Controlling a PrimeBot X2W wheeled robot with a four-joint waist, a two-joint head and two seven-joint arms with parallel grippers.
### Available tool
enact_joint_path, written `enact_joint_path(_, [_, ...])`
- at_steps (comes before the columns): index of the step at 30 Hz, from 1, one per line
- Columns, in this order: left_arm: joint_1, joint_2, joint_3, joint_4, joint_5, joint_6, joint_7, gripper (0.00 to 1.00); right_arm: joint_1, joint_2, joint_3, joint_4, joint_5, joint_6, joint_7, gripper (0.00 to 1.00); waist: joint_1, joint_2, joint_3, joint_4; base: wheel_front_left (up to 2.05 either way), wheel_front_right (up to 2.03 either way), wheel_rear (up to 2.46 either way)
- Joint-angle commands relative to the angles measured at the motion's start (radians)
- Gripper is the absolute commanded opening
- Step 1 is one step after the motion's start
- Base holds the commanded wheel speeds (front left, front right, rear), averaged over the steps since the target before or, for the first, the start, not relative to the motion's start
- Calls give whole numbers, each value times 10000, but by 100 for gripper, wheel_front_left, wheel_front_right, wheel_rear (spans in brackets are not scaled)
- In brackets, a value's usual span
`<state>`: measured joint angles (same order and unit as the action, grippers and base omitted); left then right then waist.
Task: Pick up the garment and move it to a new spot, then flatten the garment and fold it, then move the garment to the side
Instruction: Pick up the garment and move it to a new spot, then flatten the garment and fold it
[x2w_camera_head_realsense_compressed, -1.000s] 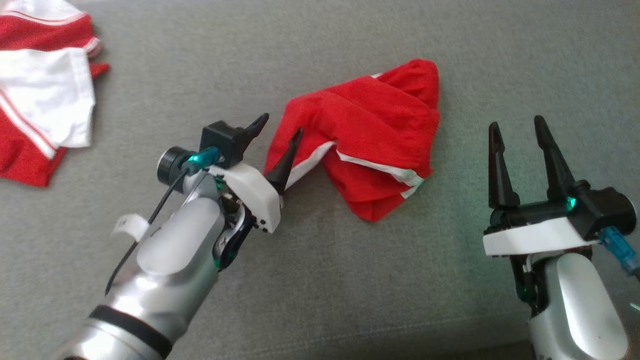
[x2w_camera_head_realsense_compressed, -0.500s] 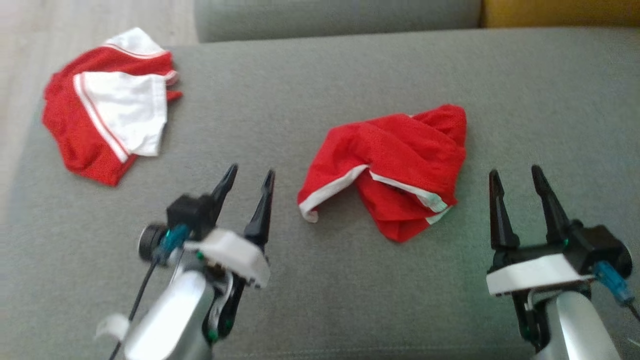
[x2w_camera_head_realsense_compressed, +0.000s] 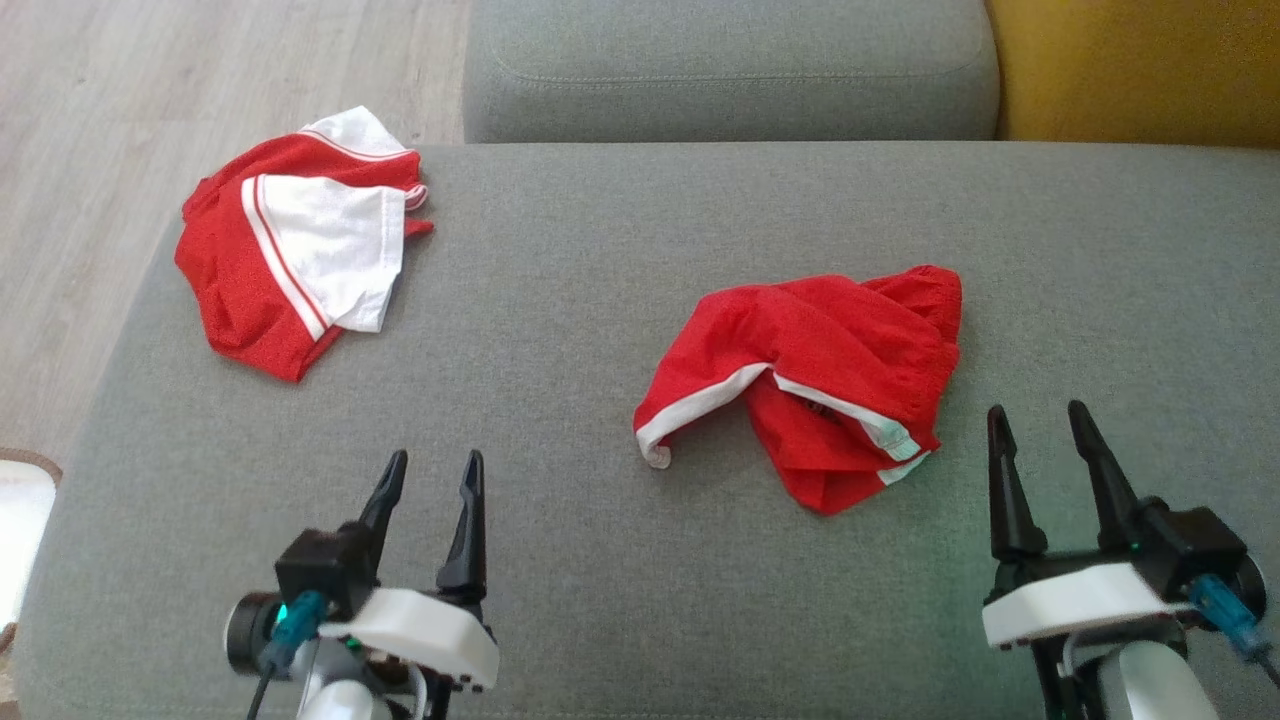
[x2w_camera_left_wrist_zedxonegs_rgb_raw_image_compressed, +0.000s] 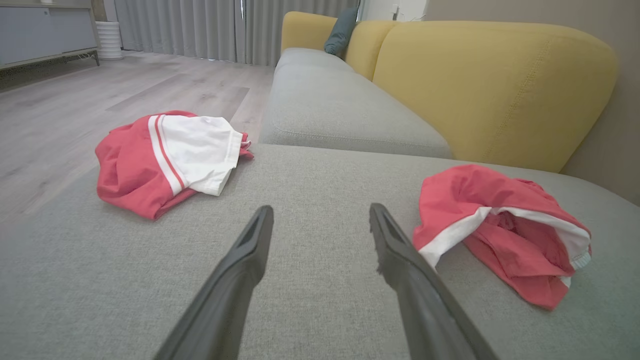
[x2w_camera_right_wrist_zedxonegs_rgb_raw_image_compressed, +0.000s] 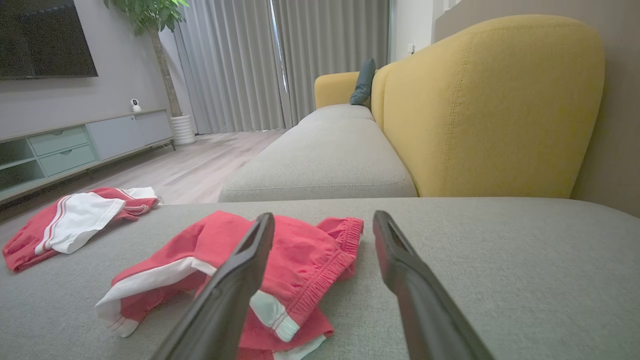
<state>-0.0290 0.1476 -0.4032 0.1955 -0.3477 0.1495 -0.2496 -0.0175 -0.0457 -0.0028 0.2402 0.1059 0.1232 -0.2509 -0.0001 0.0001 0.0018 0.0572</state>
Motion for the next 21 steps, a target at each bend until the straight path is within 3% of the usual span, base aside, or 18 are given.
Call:
enact_joint_path(1, [-301,-29,451,-376,147,-11,-121,100,-143,-45,206,-278,39,75,-109,100,1,-1,-14,1,0,0,0])
enact_joint_path(21, [115,-651,1326,-183,889,-602,-122,100,-122,-45,207,-184,139,75,-109,100,1,-1,26,-64,0,0,0])
